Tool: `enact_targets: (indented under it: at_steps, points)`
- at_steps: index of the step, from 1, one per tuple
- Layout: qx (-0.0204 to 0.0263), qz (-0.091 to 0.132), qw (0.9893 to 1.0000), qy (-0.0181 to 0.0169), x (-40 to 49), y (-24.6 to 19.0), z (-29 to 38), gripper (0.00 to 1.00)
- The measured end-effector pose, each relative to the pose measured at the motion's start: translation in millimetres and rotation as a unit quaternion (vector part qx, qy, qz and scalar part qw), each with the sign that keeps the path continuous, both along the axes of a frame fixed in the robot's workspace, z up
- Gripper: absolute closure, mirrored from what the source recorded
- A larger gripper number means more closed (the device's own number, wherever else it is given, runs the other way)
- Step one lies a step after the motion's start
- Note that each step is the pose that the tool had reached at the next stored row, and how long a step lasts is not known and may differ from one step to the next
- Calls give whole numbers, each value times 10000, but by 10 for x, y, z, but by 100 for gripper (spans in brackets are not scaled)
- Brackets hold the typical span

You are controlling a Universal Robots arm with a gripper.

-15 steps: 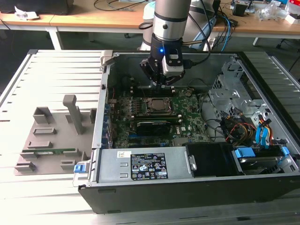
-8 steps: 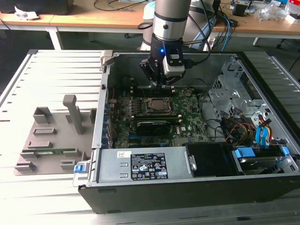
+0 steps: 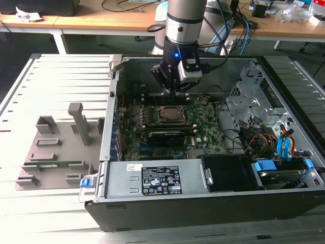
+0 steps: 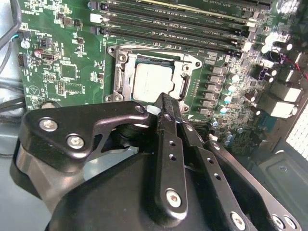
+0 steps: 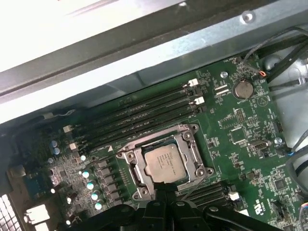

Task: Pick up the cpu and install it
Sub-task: 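Install the first cpu locking lever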

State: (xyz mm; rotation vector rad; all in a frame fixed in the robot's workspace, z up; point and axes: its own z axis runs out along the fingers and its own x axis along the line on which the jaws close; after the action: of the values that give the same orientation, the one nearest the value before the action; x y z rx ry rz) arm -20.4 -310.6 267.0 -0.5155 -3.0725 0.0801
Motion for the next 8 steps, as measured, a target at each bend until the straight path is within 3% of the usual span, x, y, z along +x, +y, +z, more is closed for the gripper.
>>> enact_targets:
  at_steps: [8]
  points:
    - [0, 318, 9995, 0, 3, 0, -1, 89]
